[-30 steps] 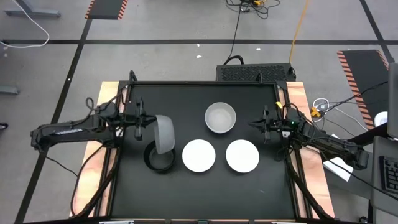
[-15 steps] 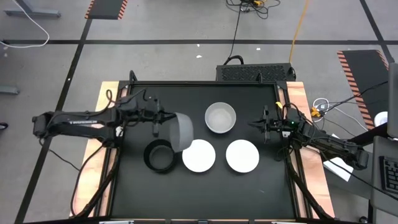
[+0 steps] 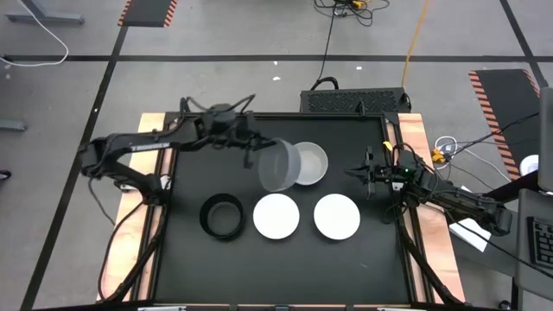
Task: Nest bowls inside each other
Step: Stack the grey bowl on top of the light grey bowl
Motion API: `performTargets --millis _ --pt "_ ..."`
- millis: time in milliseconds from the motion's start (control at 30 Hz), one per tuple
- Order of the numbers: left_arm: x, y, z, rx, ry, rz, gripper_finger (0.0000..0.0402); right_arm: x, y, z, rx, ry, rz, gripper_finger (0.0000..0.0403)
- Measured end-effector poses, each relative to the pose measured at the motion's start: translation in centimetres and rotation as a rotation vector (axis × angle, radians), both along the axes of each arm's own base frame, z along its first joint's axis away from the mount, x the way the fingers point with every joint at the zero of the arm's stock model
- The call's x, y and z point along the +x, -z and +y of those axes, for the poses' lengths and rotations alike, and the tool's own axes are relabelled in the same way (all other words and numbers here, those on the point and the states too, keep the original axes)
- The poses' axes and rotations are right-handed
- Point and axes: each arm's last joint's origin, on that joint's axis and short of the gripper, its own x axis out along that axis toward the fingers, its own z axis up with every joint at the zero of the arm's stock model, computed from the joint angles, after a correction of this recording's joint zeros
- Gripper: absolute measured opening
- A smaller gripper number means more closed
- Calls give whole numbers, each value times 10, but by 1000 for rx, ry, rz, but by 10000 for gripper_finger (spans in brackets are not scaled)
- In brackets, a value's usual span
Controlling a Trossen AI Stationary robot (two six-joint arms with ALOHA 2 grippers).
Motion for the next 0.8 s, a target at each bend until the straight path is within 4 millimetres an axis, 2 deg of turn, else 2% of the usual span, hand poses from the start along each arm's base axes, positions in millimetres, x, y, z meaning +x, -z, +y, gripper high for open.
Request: performTargets --millis 267,467,633,800 --pt "39 8 38 -64 11 129 0 0 0 0 -10 -1 1 0" --pt "69 10 59 -118 35 190 0 0 0 0 -16 -2 2 0" --pt "91 8 70 -141 41 260 0 0 0 0 -16 -2 2 0" --pt "102 6 76 -157 46 315 0 0 0 0 -16 -2 2 0"
